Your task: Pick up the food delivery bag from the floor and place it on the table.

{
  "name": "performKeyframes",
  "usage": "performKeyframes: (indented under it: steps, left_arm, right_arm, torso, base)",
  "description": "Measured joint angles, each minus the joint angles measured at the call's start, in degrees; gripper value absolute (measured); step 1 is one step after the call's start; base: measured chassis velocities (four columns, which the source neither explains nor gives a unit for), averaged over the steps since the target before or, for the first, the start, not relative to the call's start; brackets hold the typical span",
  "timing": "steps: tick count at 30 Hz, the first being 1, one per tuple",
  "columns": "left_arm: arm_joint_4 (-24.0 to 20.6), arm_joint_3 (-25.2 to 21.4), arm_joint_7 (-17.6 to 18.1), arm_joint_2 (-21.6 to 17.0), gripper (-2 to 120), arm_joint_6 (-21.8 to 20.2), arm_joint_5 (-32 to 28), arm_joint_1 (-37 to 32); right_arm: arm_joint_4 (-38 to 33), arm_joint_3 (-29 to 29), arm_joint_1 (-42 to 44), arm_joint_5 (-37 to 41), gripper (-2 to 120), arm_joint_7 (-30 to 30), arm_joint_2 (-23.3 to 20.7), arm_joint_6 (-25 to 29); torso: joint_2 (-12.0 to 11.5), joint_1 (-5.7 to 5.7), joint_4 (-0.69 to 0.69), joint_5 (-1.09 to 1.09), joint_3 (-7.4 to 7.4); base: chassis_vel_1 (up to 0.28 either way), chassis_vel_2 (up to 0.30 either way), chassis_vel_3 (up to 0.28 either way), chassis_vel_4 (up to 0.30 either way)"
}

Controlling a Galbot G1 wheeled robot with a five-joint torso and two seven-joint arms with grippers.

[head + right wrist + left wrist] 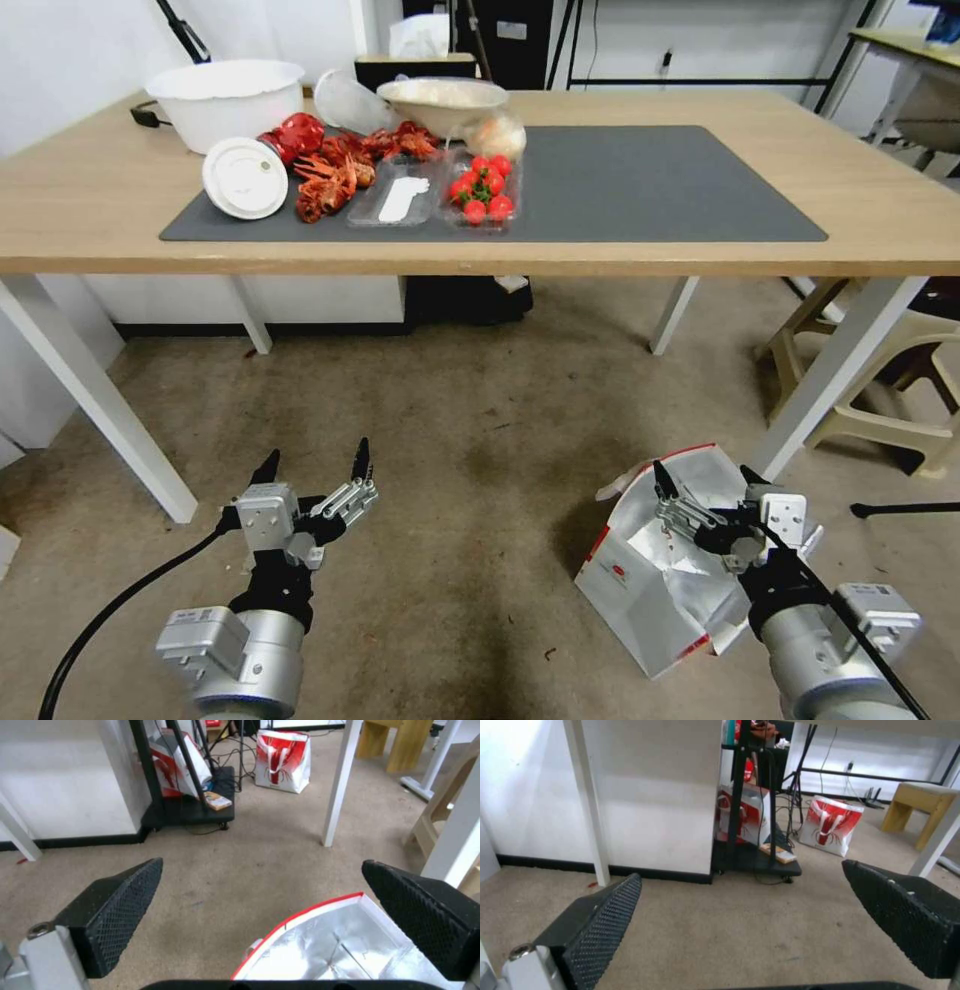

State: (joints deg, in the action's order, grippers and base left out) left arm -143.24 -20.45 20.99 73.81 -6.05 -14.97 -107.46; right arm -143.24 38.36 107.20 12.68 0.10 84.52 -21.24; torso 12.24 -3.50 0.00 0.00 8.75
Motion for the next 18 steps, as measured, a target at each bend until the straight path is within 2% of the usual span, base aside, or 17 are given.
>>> performKeyframes:
  steps: [18]
  left_arm:
    - [0.0,-0.1,0.0,-0.4,100,0.2,-0.1,0.3]
  right_arm:
    - [0.0,-0.2,0.1,-0.3,100,0.1,0.4,0.1]
  torso:
    - [-4.2,0.8,0.0,0.0,-3.38]
  base:
    - [0.0,0.0,0.0,0.0]
